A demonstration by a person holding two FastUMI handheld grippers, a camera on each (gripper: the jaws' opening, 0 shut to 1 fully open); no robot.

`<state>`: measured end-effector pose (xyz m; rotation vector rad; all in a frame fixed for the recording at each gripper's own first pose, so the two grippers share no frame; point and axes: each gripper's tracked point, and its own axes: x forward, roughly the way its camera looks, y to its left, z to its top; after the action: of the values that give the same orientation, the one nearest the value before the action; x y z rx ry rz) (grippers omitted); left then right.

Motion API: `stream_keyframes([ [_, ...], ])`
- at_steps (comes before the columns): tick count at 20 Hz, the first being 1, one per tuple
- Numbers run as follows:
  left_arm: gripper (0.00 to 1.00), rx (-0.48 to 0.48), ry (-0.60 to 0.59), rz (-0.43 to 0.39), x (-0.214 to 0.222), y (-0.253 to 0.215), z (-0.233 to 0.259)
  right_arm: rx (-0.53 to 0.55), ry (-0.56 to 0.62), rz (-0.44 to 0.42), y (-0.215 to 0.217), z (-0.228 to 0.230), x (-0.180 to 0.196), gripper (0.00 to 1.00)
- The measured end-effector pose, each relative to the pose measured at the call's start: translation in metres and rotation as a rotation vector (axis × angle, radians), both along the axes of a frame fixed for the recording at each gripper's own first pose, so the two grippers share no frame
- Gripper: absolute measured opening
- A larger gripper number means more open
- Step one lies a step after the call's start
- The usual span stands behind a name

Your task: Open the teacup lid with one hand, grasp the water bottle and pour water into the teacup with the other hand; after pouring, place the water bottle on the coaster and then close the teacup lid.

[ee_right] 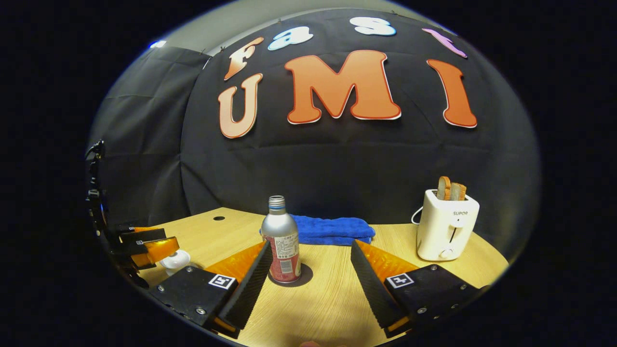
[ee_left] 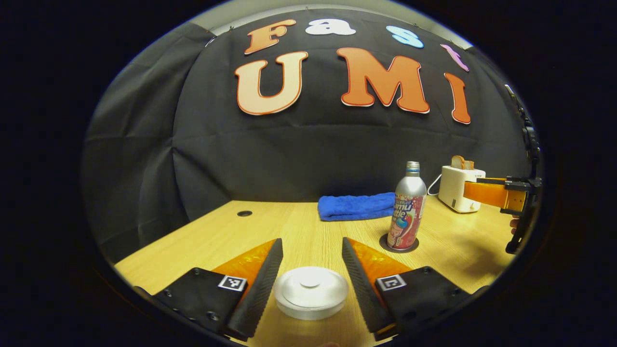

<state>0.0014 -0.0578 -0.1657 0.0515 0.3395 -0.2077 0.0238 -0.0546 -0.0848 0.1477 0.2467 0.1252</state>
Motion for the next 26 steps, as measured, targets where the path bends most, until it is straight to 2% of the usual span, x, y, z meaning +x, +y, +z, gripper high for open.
stream_keyframes([
  [2,0.90,-0.020,-0.040,-0.001,0.001,-0.003,0.022,-0.016,-0.023,-0.025,-0.010,0.010,-0.005,0.98],
  [3,0.87,-0.033,-0.059,-0.004,0.001,-0.004,0.034,-0.022,-0.039,-0.033,-0.012,0.018,-0.009,0.98],
  [4,0.92,-0.043,-0.075,-0.008,0.002,-0.006,0.044,-0.026,-0.063,-0.038,-0.013,0.028,-0.014,0.98],
  [6,0.90,-0.056,-0.111,-0.020,0.001,-0.012,0.067,-0.027,-0.108,-0.057,-0.016,0.047,-0.019,0.98],
  [7,0.94,-0.065,-0.138,-0.024,0.001,-0.012,0.082,-0.026,-0.122,-0.068,-0.017,0.056,-0.023,0.97],
  [13,0.97,-0.122,-0.234,-0.018,-0.003,-0.001,0.140,-0.026,-0.195,-0.096,-0.018,0.103,-0.042,0.97],
  [18,0.97,-0.144,-0.236,-0.009,-0.007,0.005,0.159,-0.049,-0.229,-0.099,-0.015,0.121,-0.053,0.97],
  [20,0.93,-0.139,-0.237,-0.016,-0.012,0.001,0.163,-0.077,-0.238,-0.101,-0.012,0.126,-0.057,0.97],
  [21,0.97,-0.144,-0.239,-0.022,-0.014,-0.002,0.165,-0.083,-0.240,-0.096,-0.010,0.127,-0.059,0.97],
  [26,0.94,-0.145,-0.244,-0.033,-0.020,-0.004,0.165,-0.093,-0.226,-0.100,-0.007,0.122,-0.065,0.97],
])
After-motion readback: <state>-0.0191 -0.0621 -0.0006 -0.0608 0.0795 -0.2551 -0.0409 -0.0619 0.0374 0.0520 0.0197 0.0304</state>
